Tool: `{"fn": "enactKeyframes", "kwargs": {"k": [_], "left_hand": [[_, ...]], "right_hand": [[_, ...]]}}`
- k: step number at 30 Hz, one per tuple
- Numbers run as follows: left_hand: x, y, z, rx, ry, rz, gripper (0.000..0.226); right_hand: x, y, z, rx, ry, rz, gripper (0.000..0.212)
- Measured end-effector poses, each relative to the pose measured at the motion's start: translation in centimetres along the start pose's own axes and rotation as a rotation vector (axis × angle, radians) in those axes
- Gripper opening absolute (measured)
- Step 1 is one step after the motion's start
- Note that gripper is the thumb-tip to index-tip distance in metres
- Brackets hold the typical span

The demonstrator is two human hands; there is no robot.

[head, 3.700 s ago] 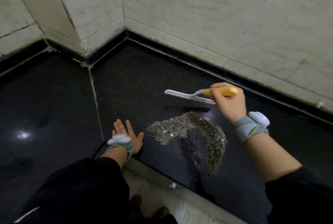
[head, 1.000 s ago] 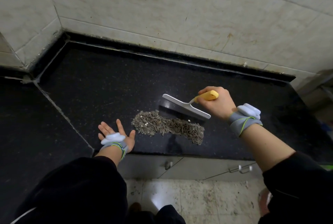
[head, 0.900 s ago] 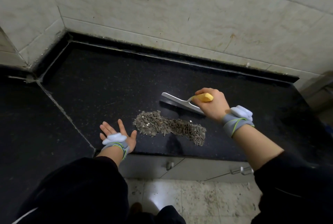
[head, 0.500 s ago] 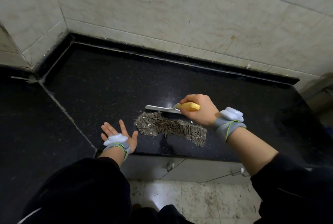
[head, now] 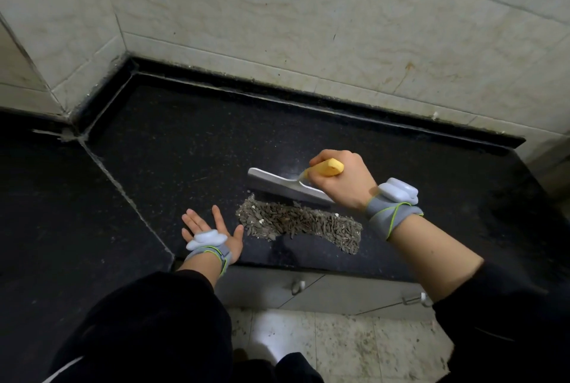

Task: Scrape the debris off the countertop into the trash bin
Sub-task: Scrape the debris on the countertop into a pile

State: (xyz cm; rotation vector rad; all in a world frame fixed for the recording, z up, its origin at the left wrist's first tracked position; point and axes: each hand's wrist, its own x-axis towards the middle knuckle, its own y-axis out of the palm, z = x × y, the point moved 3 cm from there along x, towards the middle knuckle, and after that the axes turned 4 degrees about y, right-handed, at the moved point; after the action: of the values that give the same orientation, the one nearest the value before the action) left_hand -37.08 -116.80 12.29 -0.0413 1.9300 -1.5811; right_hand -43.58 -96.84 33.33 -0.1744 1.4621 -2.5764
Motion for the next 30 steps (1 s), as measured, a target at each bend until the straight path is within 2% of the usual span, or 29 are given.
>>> {"fn": "enactKeyframes", "kwargs": {"k": [6, 13, 15, 18, 22, 26, 30], "left_hand": [[0.2, 0.2, 0.2, -0.007, -0.001, 0.006, 0.082], [-0.3, -0.4, -0.1, 0.011, 0.003, 0.024, 0.082], [-0.3, -0.3, -0.1, 0.011, 0.002, 0.024, 0.082], [-0.2, -0.2, -0.1, 0.011, 0.008, 0.021, 0.082], [0.1, 0.1, 0.0, 0.012, 0.007, 0.027, 0.082], [-0.2, -0.2, -0.2, 0.028, -0.004, 0.022, 0.082], [0.0, 0.0, -0.2, 0.02, -0.014, 0.008, 0.081]], "right_hand": [[0.2, 3.5, 0.9, 0.006, -0.049, 0.106, 0.02], [-0.7, 1.3, 0.7, 0.002, -0.063, 0.215, 0.016], [-0.8, 0.4, 0.1, 0.027, -0.041, 0.177, 0.015], [-0.5, -1.5, -1.6, 0.065, 0.007, 0.023, 0.014], [-0.5, -3.8, -5.9, -0.024, 0.205, -0.137, 0.016], [-2.0, -4.5, -9.6, -0.11, 0.372, -0.15, 0.018], [-3.6, -3.6, -9.1, -0.107, 0.338, -0.105, 0.02]]}}
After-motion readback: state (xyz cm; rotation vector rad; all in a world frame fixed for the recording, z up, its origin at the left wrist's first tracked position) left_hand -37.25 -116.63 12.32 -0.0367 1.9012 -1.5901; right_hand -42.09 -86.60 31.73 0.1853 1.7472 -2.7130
